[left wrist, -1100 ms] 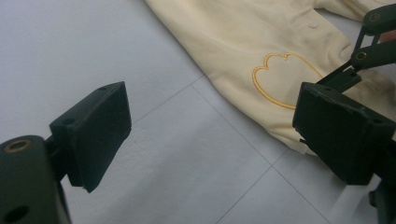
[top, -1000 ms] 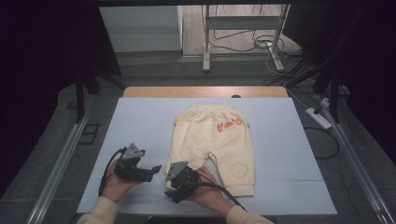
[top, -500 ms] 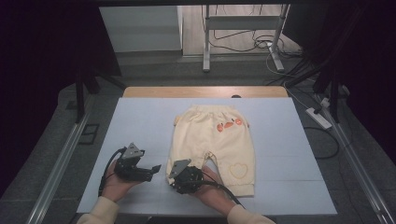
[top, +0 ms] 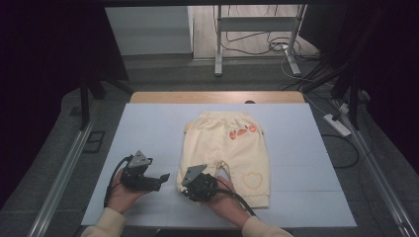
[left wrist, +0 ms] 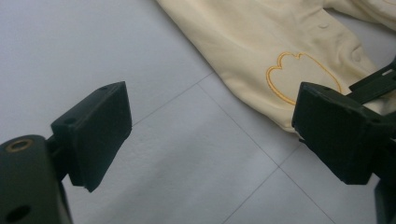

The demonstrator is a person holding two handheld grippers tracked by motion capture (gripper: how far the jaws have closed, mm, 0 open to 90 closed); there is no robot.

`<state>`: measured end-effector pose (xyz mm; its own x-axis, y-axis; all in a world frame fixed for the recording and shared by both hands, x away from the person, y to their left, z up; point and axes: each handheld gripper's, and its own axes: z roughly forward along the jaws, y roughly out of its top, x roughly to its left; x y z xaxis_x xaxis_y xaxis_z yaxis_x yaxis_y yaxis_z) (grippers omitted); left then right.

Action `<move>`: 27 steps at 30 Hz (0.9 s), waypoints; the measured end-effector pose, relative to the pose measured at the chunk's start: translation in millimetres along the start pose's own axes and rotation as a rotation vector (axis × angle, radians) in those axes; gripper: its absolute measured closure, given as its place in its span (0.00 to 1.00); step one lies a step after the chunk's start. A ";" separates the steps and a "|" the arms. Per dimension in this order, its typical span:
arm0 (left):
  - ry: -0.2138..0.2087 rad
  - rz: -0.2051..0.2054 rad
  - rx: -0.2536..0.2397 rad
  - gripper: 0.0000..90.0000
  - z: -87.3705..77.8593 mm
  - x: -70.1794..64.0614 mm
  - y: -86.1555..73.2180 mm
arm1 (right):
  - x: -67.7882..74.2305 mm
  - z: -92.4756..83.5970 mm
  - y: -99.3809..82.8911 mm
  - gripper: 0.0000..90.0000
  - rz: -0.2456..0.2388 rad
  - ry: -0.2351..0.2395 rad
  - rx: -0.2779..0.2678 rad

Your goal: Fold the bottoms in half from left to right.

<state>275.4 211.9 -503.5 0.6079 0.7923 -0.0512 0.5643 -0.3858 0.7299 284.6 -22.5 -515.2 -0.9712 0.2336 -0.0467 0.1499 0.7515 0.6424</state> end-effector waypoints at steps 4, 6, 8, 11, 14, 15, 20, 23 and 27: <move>0.008 -0.001 -0.011 0.14 2.6 2.0 4.1 | 0.4 -0.2 -0.3 0.86 -0.005 -0.002 -0.003; 0.005 -0.008 -0.013 0.15 5.3 4.5 7.5 | 0.7 -0.1 -0.6 0.86 -0.001 -0.002 -0.003; -0.005 -0.021 -0.012 0.15 9.2 6.5 10.3 | 0.9 0.0 -0.7 0.86 -0.001 -0.001 -0.006; -0.015 -0.025 -0.005 0.15 14.7 8.3 13.5 | 0.5 -0.4 -1.0 0.86 0.002 0.000 -0.006; -0.020 -0.024 -0.005 0.15 18.2 10.0 17.8 | -0.4 -0.6 -1.6 0.86 0.009 0.008 -0.008; -0.021 -0.025 -0.007 0.15 18.8 10.5 19.5 | -0.3 -0.7 -1.7 0.86 0.011 0.009 -0.008; -0.027 -0.017 -0.012 0.15 22.8 10.9 28.8 | -1.0 -2.0 -1.5 0.86 0.009 0.011 0.001; -0.036 -0.017 -0.006 0.15 26.1 11.1 34.7 | -1.1 -2.6 -1.6 0.86 0.012 0.016 -0.003; -0.048 -0.011 0.000 0.15 30.6 12.7 44.7 | -0.1 -3.6 -1.0 0.86 0.008 0.007 -0.002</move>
<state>325.4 190.3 -492.4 0.6277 0.7730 -0.0913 0.5707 -0.3773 0.7294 283.9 -25.5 -513.1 -0.9712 0.2354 -0.0359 0.1575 0.7481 0.6446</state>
